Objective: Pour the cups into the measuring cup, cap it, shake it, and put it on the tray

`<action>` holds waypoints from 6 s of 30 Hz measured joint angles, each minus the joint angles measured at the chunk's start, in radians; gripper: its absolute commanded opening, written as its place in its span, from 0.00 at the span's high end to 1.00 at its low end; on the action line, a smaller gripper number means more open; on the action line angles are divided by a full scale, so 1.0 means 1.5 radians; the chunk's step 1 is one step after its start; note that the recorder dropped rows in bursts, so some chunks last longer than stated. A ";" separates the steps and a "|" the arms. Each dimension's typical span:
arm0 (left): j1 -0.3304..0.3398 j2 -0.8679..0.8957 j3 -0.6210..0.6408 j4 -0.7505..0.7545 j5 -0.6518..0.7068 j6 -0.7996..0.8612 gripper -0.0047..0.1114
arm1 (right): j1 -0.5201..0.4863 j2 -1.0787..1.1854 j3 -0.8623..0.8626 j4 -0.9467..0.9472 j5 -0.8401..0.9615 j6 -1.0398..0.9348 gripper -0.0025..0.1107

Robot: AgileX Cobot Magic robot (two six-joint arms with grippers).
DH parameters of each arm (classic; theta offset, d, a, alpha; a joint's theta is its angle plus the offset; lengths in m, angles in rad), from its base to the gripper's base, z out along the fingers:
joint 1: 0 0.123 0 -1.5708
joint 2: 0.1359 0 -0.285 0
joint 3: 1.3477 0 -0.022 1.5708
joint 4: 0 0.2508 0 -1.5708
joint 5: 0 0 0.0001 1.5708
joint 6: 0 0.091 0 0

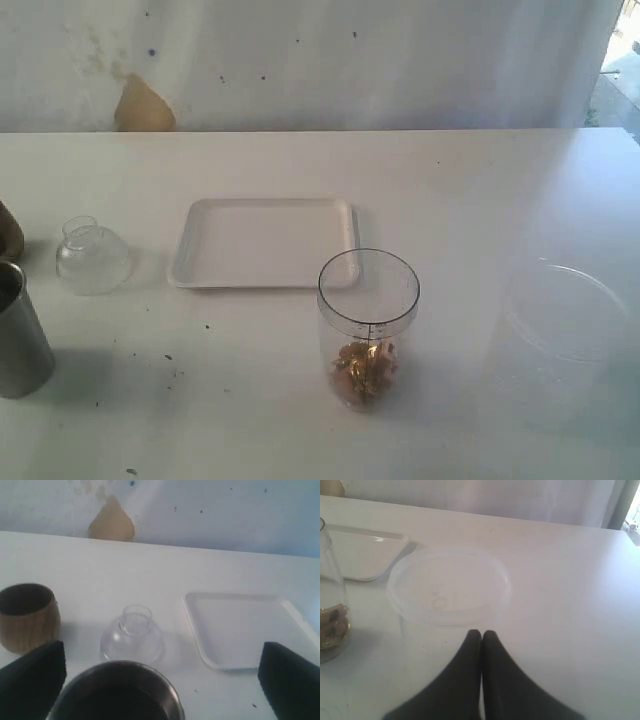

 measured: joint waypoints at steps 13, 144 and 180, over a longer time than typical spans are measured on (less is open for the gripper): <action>0.000 -0.019 0.113 -0.004 0.005 0.079 0.06 | 0.000 0.000 0.000 0.000 0.000 0.000 0.98; 0.000 0.030 0.113 -0.247 -0.159 0.280 0.06 | 0.000 0.000 0.000 0.000 0.000 0.000 0.98; 0.000 0.280 0.130 -0.315 -0.372 0.537 0.06 | 0.000 0.000 0.001 0.000 0.000 0.000 0.98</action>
